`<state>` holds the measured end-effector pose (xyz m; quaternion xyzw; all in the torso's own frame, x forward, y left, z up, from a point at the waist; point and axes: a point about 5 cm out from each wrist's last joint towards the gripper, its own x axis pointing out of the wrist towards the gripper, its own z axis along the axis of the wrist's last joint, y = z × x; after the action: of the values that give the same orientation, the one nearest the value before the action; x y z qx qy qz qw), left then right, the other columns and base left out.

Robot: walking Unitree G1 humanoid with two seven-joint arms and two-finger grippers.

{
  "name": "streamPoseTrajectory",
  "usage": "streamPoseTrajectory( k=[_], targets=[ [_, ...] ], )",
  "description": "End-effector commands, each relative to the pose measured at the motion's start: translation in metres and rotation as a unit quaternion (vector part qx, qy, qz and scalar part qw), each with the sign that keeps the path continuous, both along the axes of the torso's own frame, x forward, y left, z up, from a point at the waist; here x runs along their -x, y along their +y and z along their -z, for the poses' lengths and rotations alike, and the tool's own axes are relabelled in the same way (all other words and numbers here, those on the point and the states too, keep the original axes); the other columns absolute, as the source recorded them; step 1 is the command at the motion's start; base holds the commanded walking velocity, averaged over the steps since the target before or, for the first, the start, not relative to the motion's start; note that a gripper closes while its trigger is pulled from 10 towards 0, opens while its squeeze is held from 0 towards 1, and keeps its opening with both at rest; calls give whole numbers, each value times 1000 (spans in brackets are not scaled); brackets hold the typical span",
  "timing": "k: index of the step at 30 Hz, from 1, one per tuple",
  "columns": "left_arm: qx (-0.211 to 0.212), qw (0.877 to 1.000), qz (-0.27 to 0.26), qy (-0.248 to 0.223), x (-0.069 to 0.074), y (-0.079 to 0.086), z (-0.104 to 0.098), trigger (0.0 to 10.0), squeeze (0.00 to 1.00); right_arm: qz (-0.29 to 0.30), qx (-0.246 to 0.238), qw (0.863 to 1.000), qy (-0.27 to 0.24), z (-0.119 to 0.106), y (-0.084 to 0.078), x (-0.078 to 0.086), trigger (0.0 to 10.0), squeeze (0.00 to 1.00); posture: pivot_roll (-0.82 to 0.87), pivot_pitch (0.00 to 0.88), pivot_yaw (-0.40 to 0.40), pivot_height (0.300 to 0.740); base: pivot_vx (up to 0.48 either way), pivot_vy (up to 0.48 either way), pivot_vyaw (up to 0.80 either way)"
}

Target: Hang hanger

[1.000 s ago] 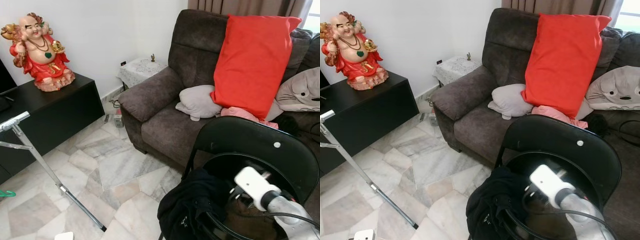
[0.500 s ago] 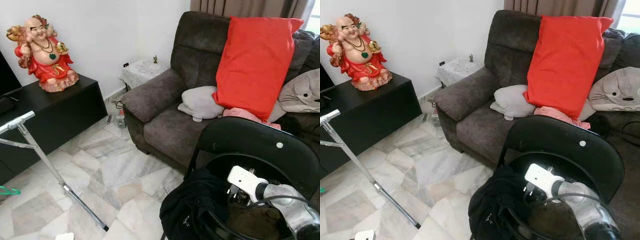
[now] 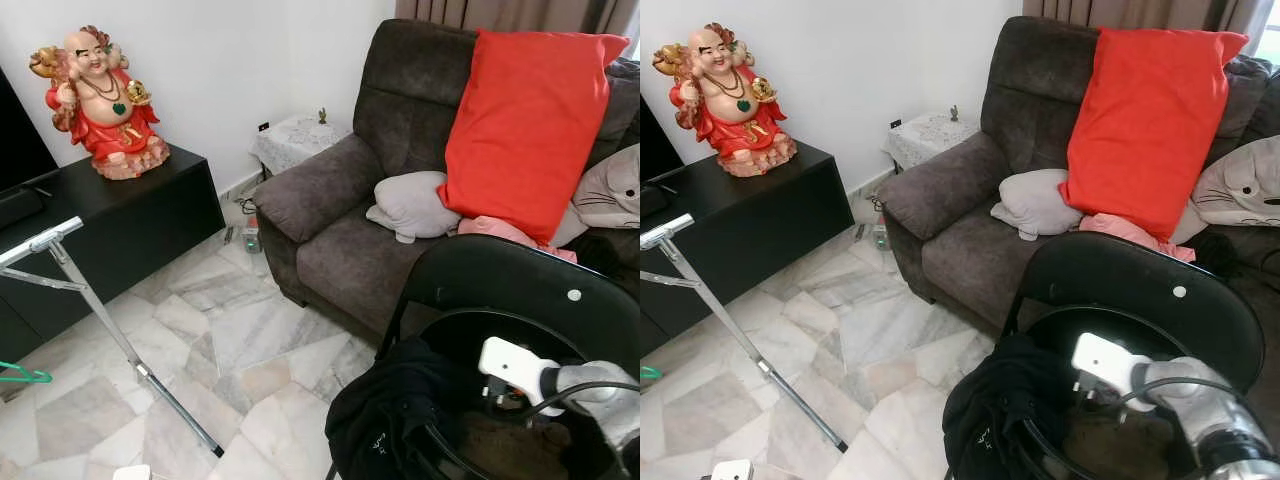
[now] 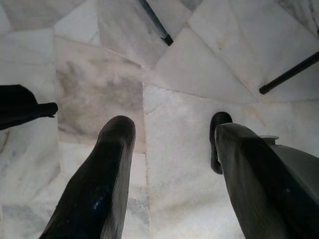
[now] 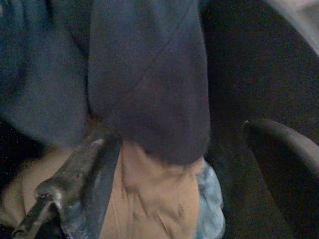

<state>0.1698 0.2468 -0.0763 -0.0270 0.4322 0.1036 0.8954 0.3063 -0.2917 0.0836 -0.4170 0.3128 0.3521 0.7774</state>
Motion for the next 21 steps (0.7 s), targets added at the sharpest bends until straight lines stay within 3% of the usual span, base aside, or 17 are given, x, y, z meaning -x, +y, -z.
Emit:
streamPoseTrajectory(
  k=[1, 6, 13, 21],
  targets=[
    [-3, 1000, 5, 5, 0, 2, 0, 10000, 0, -12, 22, 1000, 0, 4, 2, 0, 10000, 0, -3, 55, 126, 740, 0, 0, 0],
    [-3, 1000, 15, 6, -1, 1, -1, 10000, 0, -22, 0, 1000, -4, 4, 11, -3, 10000, 0, 5, 54, 130, 740, 0, 0, 0],
    [-6, 1000, 17, 5, -1, 3, -2, 10000, 0, -28, 34, 999, -12, 9, 13, -5, 10000, 0, 19, 53, 133, 740, 0, 0, 0],
    [-9, 1000, 20, 6, 0, 6, -2, 10000, 0, -20, 27, 999, -11, 18, 21, -5, 10000, 0, 37, 55, 138, 740, 0, 0, 0]
  ],
)
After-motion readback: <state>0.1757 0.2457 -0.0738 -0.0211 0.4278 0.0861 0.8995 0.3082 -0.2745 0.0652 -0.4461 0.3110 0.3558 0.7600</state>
